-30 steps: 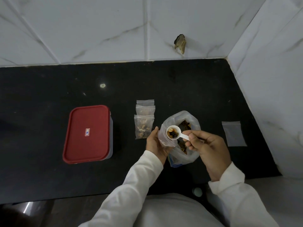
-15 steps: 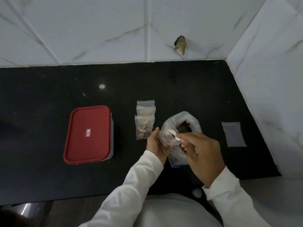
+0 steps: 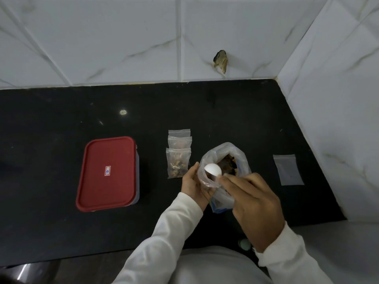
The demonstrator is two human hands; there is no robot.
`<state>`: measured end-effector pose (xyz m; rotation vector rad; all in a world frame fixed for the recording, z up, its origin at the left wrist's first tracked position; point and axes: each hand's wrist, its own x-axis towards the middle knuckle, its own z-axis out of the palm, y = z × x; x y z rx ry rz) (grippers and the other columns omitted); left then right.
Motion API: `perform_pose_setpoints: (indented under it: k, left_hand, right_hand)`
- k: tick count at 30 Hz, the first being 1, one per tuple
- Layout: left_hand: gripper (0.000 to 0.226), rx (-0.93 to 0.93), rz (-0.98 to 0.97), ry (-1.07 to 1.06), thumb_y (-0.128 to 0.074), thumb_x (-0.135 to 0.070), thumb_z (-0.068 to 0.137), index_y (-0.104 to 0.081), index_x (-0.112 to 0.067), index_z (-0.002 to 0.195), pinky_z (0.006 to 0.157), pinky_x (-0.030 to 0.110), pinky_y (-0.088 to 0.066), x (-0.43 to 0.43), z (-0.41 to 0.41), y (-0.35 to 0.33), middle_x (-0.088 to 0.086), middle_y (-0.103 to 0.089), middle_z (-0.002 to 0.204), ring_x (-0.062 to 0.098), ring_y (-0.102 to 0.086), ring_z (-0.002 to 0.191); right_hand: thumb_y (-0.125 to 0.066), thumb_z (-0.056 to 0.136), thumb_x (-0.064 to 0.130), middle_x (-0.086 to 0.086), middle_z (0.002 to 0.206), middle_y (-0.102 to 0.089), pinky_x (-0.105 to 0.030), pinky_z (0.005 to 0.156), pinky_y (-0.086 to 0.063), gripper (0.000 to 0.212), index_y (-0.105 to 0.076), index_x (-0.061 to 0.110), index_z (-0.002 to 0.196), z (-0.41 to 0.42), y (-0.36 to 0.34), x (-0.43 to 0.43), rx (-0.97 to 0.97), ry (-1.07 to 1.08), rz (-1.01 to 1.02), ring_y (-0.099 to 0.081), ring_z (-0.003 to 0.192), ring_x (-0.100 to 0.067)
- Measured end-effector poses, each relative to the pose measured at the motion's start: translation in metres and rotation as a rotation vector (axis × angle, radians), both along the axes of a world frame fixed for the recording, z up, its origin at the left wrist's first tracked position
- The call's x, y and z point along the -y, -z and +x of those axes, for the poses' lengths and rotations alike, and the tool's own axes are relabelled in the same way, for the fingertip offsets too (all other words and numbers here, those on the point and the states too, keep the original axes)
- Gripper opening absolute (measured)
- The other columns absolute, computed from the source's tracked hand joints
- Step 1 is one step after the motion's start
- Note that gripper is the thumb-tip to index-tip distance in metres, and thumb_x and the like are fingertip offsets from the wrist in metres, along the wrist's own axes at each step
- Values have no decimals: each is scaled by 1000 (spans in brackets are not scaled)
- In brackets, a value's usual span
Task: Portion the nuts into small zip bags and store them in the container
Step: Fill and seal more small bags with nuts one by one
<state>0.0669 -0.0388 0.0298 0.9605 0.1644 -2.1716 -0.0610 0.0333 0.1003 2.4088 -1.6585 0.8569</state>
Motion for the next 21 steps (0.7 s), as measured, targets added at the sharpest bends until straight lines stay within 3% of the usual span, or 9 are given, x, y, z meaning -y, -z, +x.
perform_pose_setpoints:
  k: [3, 5, 6, 8, 10, 12, 15, 19, 21]
  left_hand:
    - [46, -3, 4, 13, -54, -40, 94, -60, -5, 124, 49, 28, -56, 0, 2, 2, 14, -69, 87, 24, -70, 65]
    - [44, -14, 29, 5, -55, -39, 94, -60, -5, 122, 49, 29, -57, 0, 2, 4, 15, -71, 84, 25, -70, 65]
    - [42, -12, 38, -6, -55, -39, 94, -61, -6, 119, 50, 30, -57, 1, 2, 4, 15, -71, 82, 26, -71, 65]
    - [36, -13, 53, -31, -56, -37, 94, -64, -6, 112, 50, 30, -58, 1, 3, 3, 13, -72, 80, 24, -71, 64]
    - [31, -25, 73, -50, -56, -34, 95, -68, -8, 102, 50, 29, -57, 0, 4, 2, 11, -72, 77, 22, -71, 62]
    - [29, -31, 107, -72, -55, -33, 95, -70, -8, 96, 49, 29, -57, -1, 6, 2, 10, -72, 77, 22, -71, 61]
    - [29, -9, 130, -95, -56, -32, 94, -69, -7, 101, 52, 29, -58, -3, 10, 8, 9, -70, 80, 20, -69, 62]
    - [29, 11, 161, -110, -57, -33, 93, -68, -8, 102, 52, 27, -57, -7, 11, 17, 6, -68, 78, 18, -67, 62]
    - [27, 24, 164, -114, -57, -33, 93, -67, -8, 98, 50, 26, -56, -9, 10, 20, 5, -67, 74, 17, -67, 59]
  right_hand:
    - [-77, 68, 14, -6, 85, -73, -20, 75, -43, 39, -66, 11, 106, -5, 0, 2, -50, 7, -5, -57, 78, -19]
    - [-71, 78, 17, -8, 80, -72, -24, 77, -42, 28, -60, 11, 104, -4, 0, 5, -24, -16, -44, -65, 69, -23]
    - [-62, 88, 20, -9, 78, -72, -25, 77, -44, 16, -63, 9, 101, -2, -1, 6, 23, -18, -51, -66, 68, -21]
    - [-46, 97, 17, -9, 74, -71, -21, 66, -51, 34, -72, -2, 87, 0, -2, 8, 227, 44, -2, -61, 72, -9]
    - [-51, 98, 12, -7, 76, -70, -16, 60, -51, 30, -74, -5, 88, -7, -4, 10, 439, 160, 68, -59, 73, -6]
    - [-63, 92, 6, -2, 87, -70, -11, 71, -49, 13, -74, 5, 100, -22, -2, 12, 509, 250, 159, -63, 78, -3]
    - [-63, 90, 11, -5, 92, -71, -7, 79, -46, 15, -72, 8, 101, -48, 18, 18, 418, 316, 261, -65, 84, -9]
    - [-69, 81, -8, -21, 92, -70, -44, 80, -55, 17, -72, -5, 98, -62, 51, 25, 268, 364, 514, -67, 85, -34]
    - [-65, 77, -15, -16, 89, -71, -43, 76, -53, 28, -75, 1, 98, -60, 57, 28, 212, 315, 531, -66, 83, -33]
